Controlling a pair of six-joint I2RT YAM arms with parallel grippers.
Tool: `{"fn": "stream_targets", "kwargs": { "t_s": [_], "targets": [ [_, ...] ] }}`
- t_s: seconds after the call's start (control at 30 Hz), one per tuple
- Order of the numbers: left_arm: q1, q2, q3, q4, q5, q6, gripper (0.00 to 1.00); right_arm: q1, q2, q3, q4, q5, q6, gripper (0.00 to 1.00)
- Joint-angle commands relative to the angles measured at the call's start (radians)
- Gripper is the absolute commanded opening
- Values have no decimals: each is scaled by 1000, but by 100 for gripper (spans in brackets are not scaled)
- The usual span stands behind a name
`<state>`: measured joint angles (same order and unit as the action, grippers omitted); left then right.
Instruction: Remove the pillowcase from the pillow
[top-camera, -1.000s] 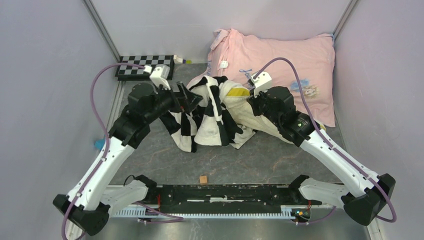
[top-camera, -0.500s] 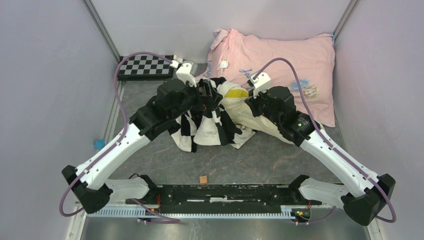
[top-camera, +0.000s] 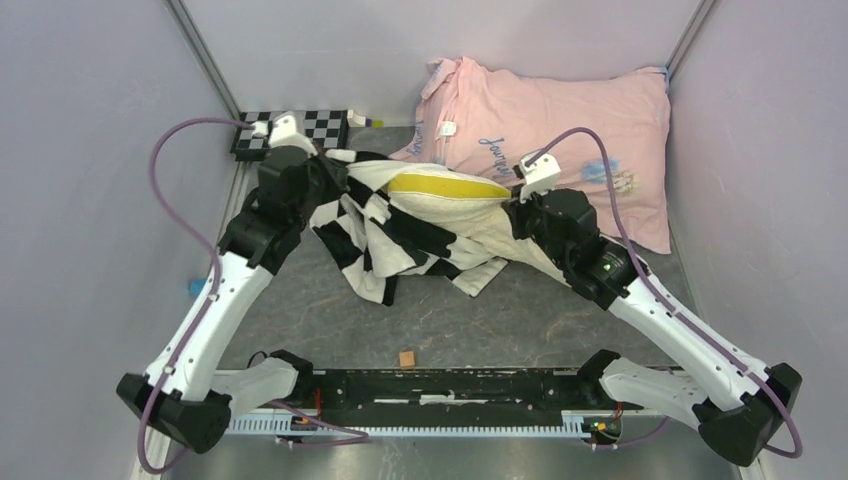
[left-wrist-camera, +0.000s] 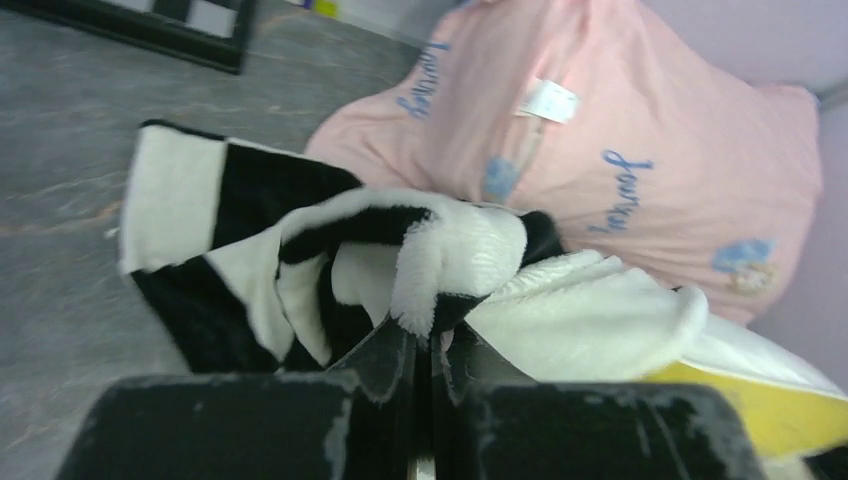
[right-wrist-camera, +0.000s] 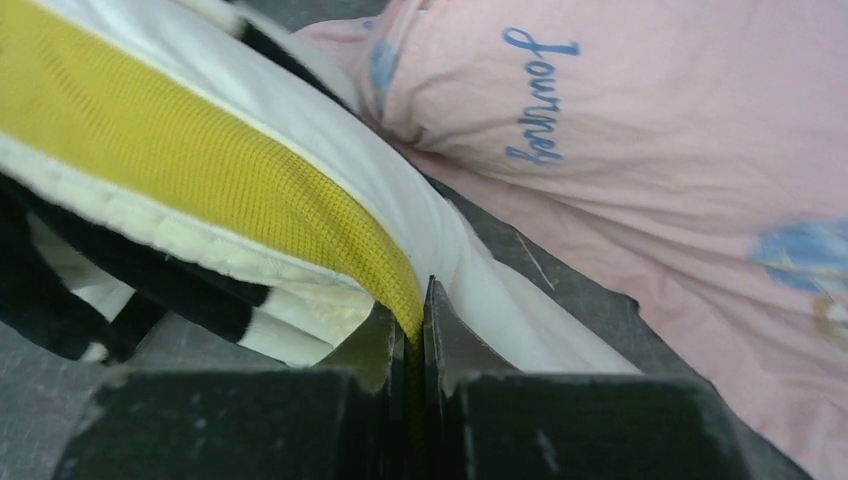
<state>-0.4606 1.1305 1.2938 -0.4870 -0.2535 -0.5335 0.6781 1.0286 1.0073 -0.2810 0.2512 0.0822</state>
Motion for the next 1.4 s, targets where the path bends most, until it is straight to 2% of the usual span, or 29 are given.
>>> {"fn": "stream_targets", "kwargs": {
  "t_s": [0.0,0.17,0.37,0.47,0.67,0.83,1.0,1.1,1.2,1.27,1.37],
  "targets": [
    [139,-163,-89,48,-175,-66,2,-39,-111,-61,4,379,74,0],
    [154,-162,-121,34,-174,-83,2,-53,-201,-106,58,471,114,0],
    [154,-158,-192,74,-189,-121,2,-52,-262,-116,119,422,119,0],
    [154,-127,-259,134,-191,-152,2,-52,-290,-98,133,449,128,0],
    [162,50,-374,238,-144,-318,2,-52,-325,-18,197,541,109,0],
    [169,219,-384,234,-198,-443,2,-53,-337,7,216,560,90,0],
    [289,345,-352,190,-114,-528,2,-52,-344,-8,222,555,84,0],
    [403,295,-362,101,-167,-603,2,-53,-351,-6,222,571,72,0],
    [496,142,-414,74,-304,-662,2,-53,-350,3,235,571,45,0],
    [516,48,-420,58,-387,-680,2,-52,-331,16,237,541,25,0],
    [523,-39,-374,27,-470,-686,2,-53,-276,52,218,418,-2,0]
  ]
}}
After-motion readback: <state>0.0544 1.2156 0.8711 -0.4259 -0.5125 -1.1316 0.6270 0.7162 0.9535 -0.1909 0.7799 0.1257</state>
